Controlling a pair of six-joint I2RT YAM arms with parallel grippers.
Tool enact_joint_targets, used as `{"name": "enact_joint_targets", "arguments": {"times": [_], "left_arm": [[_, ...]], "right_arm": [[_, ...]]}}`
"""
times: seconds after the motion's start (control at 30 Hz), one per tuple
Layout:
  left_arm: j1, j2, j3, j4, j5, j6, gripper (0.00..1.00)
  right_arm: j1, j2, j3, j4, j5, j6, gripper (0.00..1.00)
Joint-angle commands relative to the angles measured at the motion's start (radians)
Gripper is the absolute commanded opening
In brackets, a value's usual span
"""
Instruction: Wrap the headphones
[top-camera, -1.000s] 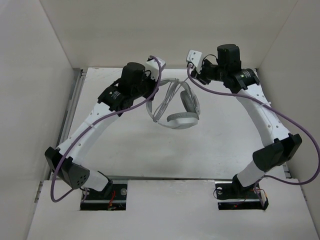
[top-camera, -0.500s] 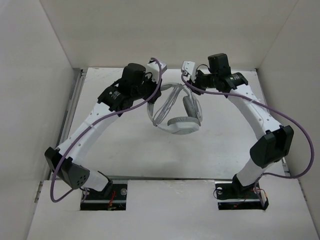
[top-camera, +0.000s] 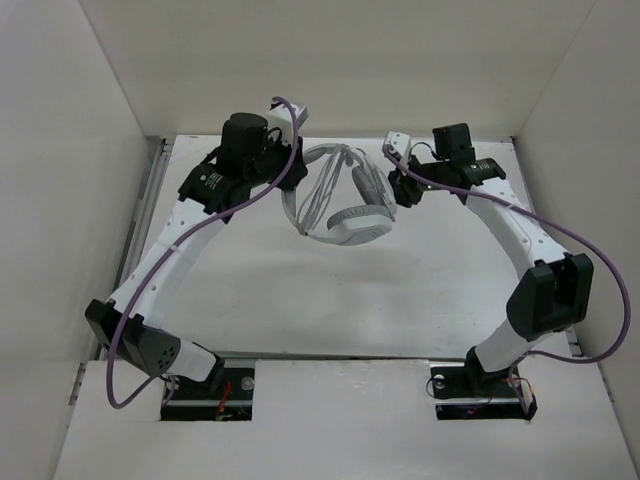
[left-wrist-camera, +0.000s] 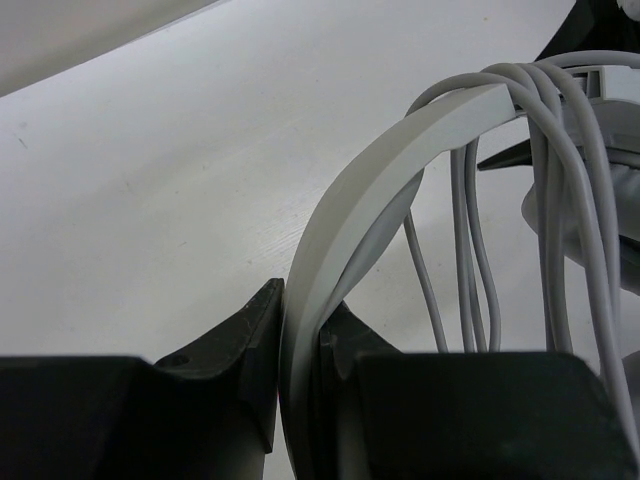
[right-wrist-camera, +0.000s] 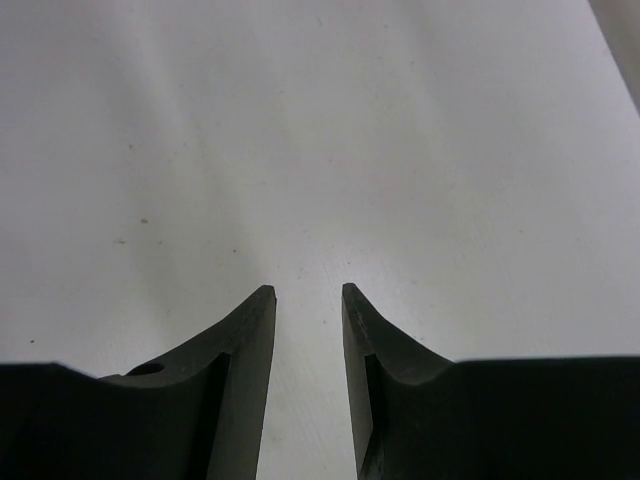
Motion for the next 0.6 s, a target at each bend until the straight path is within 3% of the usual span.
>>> {"name": "enact_joint_targets", "arguments": {"times": [0.0,0.27,0.57], "left_arm": [[0.02,-0.021,0.028,0.119,0.028,-0.066,0.0],[0.015,0.02,-0.113,0.248,-0.048,-0.086,0.0],[-0.028,0.113,-0.301,0.446,-0.228,-0.106,0.0]], "right_arm": [[-0.018,-0.087,-0.064,0.077,-0.069,0.044,0.39],[-0.086,-0.283,-0.272,0.244,-0.052,0.186,0.38],[-0.092,-0.492,-0.393,0.391,0.008,0.487,0.35]]}}
